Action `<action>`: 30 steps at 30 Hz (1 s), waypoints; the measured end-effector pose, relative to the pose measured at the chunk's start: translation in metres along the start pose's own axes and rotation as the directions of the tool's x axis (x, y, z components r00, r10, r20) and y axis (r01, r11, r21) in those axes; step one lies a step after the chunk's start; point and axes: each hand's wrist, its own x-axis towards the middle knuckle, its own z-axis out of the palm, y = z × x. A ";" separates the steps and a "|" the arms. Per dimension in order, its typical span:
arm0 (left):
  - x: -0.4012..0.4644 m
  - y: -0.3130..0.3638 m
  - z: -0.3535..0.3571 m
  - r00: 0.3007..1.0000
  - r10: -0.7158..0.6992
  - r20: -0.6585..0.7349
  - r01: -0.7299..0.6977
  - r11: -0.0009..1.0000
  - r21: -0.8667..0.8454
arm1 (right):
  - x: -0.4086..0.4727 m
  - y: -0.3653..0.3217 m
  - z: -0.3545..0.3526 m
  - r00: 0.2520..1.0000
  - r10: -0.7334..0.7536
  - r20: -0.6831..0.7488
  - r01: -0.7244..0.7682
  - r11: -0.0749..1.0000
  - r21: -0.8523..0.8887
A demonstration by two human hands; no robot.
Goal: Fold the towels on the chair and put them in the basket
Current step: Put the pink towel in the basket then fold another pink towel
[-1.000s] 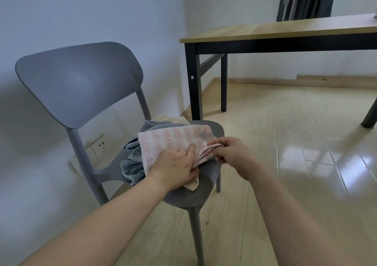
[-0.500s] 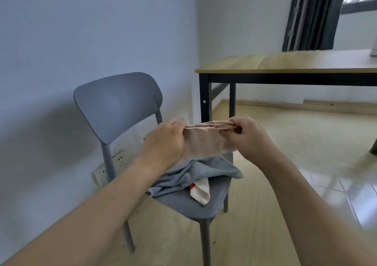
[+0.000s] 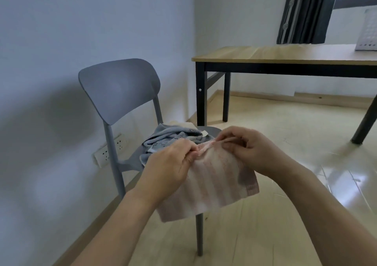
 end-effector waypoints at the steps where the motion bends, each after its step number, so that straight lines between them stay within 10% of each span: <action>1: -0.003 -0.001 0.001 0.999 -0.025 0.032 0.024 1.000 0.006 | -0.001 0.003 0.003 1.000 0.001 -0.014 -0.001 1.000 0.020; 14: 0.000 -0.014 0.006 0.909 -0.180 0.376 0.291 0.921 -0.261 | -0.002 0.025 0.018 0.978 0.208 -0.036 -0.184 0.925 0.332; 27: 0.001 -0.001 0.030 0.960 -0.054 0.276 0.060 0.998 -0.013 | 0.004 0.029 0.022 0.968 0.193 -0.161 -0.129 0.931 0.342; 30: -0.002 -0.003 0.042 0.980 -0.098 0.173 0.128 0.977 -0.172 | 0.004 0.026 0.023 0.971 0.184 -0.153 -0.127 0.939 0.321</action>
